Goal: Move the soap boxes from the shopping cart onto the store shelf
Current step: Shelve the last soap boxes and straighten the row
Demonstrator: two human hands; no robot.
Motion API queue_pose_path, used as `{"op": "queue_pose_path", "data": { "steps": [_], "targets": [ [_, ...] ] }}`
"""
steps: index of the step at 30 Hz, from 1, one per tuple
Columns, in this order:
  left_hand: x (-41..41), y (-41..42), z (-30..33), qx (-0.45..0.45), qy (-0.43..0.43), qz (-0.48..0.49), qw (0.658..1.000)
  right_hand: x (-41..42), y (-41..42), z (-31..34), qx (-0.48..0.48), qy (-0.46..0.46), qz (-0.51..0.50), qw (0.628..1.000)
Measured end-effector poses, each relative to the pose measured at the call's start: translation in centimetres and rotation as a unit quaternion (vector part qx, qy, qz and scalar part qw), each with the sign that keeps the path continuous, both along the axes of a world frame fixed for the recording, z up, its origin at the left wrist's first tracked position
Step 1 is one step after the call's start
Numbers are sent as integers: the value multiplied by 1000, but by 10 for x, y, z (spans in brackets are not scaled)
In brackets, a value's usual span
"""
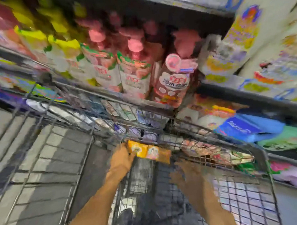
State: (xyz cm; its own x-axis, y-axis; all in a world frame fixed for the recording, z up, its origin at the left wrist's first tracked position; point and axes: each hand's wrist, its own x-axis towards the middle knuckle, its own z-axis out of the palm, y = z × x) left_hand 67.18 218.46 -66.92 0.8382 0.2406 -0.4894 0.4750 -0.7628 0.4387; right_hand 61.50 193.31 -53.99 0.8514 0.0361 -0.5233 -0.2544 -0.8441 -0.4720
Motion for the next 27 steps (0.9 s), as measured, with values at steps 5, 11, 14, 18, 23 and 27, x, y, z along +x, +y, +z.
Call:
{"op": "queue_pose_path", "data": {
  "steps": [5, 11, 14, 18, 23, 27],
  "targets": [
    [19, -15, -59, 27, 15, -7, 1000, -14, -8, -47, -19, -17, 25, 999],
    [13, -17, -57, -33, 28, 84, 996, -20, -10, -39, 14, 18, 8, 1000],
    [6, -8, -44, -65, -7, 134, 989, -13, -11, -36, 11, 24, -4, 1000],
    [-14, 8, -20, -91, -35, 125, 987, 6, -5, -47, 17, -5, -49, 999],
    [-42, 18, 0, -212, -78, 165, 960, 39, 6, -95, 4, 6, -108, 994],
    [-58, 23, 1, -275, -75, 175, 942, 52, 16, -145, 23, 66, -179, 981]
  ]
}}
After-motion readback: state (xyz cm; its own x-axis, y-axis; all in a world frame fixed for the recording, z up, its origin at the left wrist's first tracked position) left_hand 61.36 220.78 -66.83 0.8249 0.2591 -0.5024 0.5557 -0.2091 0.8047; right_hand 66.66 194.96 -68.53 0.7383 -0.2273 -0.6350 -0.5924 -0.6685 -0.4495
